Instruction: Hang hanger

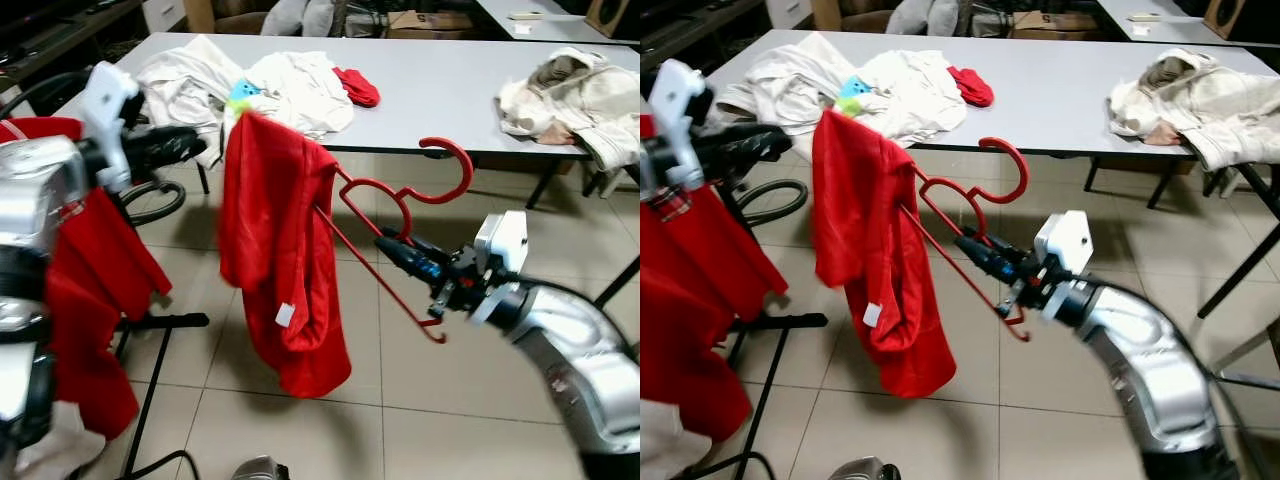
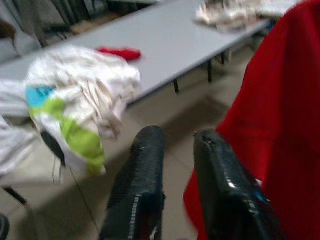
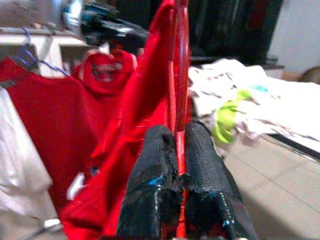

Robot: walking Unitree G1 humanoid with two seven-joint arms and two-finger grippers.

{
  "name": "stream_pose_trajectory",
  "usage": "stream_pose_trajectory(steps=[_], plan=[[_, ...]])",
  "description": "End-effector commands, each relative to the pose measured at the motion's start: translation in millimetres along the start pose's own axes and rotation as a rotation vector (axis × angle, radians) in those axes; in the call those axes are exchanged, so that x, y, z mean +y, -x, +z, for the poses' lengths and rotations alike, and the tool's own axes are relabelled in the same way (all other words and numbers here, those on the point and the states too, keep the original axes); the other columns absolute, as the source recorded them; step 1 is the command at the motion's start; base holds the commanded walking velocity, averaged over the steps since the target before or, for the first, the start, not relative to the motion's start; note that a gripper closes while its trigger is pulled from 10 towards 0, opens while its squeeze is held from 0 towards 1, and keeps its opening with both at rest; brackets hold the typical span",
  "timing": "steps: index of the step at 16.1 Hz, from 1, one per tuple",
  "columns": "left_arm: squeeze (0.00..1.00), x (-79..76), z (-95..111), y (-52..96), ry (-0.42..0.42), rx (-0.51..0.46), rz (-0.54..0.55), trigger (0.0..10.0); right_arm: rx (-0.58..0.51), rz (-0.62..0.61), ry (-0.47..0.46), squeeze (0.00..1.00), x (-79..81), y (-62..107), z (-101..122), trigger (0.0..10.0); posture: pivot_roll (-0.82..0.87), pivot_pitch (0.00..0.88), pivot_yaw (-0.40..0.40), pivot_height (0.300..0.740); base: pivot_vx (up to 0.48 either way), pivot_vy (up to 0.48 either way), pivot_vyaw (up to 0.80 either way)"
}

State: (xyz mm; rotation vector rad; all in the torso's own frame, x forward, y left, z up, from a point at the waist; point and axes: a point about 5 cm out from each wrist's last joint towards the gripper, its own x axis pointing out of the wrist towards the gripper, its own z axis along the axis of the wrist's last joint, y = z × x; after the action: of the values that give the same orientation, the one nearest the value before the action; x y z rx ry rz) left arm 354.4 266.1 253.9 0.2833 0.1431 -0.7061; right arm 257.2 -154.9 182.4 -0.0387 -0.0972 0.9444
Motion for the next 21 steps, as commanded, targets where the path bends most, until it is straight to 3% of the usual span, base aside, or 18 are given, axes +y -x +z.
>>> stream_pose_trajectory(steps=[1, 2, 4, 5, 6, 7, 9, 10, 11, 14, 15, 17, 18, 19, 21], plan=[[1.0, 1.8, -6, 7.2, -0.016, 0.042, -0.019, 10.0, -0.027, 0.007, 0.012, 0.0, -5.7, 0.9, 10, 10.0, -0.01, 0.0, 0.064, 0.74, 0.0, 0.0, 0.0], [1.0, 3.0, -8, 14.9, -0.039, 0.058, -0.05, 10.0, -0.011, 0.013, 0.022, 0.0, -12.5, 3.4, 13, 10.0, -0.01, 0.0, 0.06, 0.74, 0.0, 0.0, 0.0], [1.0, 8.7, 10, 22.7, -0.041, -0.059, -0.056, 10.0, 0.055, 0.046, 0.056, 0.0, -21.2, 7.3, 16, 10.0, -0.01, 0.0, 0.051, 0.74, 0.0, 0.0, 0.0], [0.98, 3.0, 35, 20.9, -0.039, -0.185, -0.134, 10.0, 0.108, 0.08, 0.08, 0.0, -28.2, 10.7, 18, 10.0, -0.01, 0.0, 0.039, 0.74, 0.0, 0.0, 0.0], [0.33, -12.3, 51, 13.8, -0.061, -0.238, -0.271, 10.0, 0.151, 0.127, 0.101, 0.0, -34.0, 13.4, 22, 10.0, -0.01, 0.0, 0.034, 0.74, 0.0, 0.0, 0.0], [0.0, -39.0, 59, -2.8, -0.114, -0.222, -0.447, 10.0, 0.19, 0.188, 0.127, 0.0, -39.0, 15.8, 27, 10.0, -0.01, 0.0, 0.03, 0.74, 0.0, 0.0, 0.0], [0.0, -53.2, 59, -16.0, -0.15, -0.2, -0.507, 10.0, 0.212, 0.226, 0.139, 0.0, -40.6, 16.9, 29, 10.0, -0.01, 0.0, 0.03, 0.74, 0.0, 0.0, 0.0], [0.0, -73.9, 54, -32.3, -0.177, -0.159, -0.615, 10.0, 0.24, 0.282, 0.156, 0.0, -42.6, 17.7, 32, 10.0, -0.01, 0.0, 0.03, 0.74, 0.0, 0.0, 0.0], [0.0, -84.7, 50, -41.0, -0.18, -0.133, -0.671, 10.0, 0.254, 0.312, 0.167, 0.0, -43.0, 17.6, 34, 10.0, -0.01, 0.0, 0.031, 0.74, 0.0, 0.0, 0.0], [0.0, -96.0, 37, -48.4, -0.185, -0.038, -0.751, 10.0, 0.271, 0.356, 0.187, 0.0, -43.9, 17.6, 39, 10.0, -0.02, 0.0, 0.038, 0.74, 0.0, 0.0, 0.0], [0.0, -103.6, 34, -50.7, -0.169, -0.023, -0.802, 10.0, 0.276, 0.371, 0.192, 0.0, -44.2, 18.4, 41, 10.0, -0.02, 0.0, 0.042, 0.74, 0.0, 0.0, 0.0], [0.0, -106.9, 32, -56.2, -0.171, -0.019, -0.804, 10.0, 0.283, 0.391, 0.198, 0.0, -43.6, 18.6, 42, 10.0, -0.02, 0.0, 0.042, 0.74, 0.0, 0.0, 0.0], [0.0, -107.1, 33, -60.7, -0.178, -0.02, -0.785, 4.1, 0.287, 0.407, 0.203, 0.0, -42.4, 18.4, 43, 10.0, -0.02, 0.0, 0.042, 0.74, 0.0, 0.0, 0.0], [0.0, -105.9, 35, -63.6, -0.179, -0.029, -0.769, 0.0, 0.289, 0.417, 0.206, 0.0, -42.1, 18.0, 43, 10.0, -0.03, 0.0, 0.043, 0.74, 0.0, 0.0, 0.0], [0.0, -106.2, 39, -62.3, -0.174, -0.038, -0.799, 0.0, 0.288, 0.424, 0.21, 0.0, -42.2, 17.8, 45, 10.0, -0.03, 0.0, 0.045, 0.74, 0.0, 0.0, 0.0]])
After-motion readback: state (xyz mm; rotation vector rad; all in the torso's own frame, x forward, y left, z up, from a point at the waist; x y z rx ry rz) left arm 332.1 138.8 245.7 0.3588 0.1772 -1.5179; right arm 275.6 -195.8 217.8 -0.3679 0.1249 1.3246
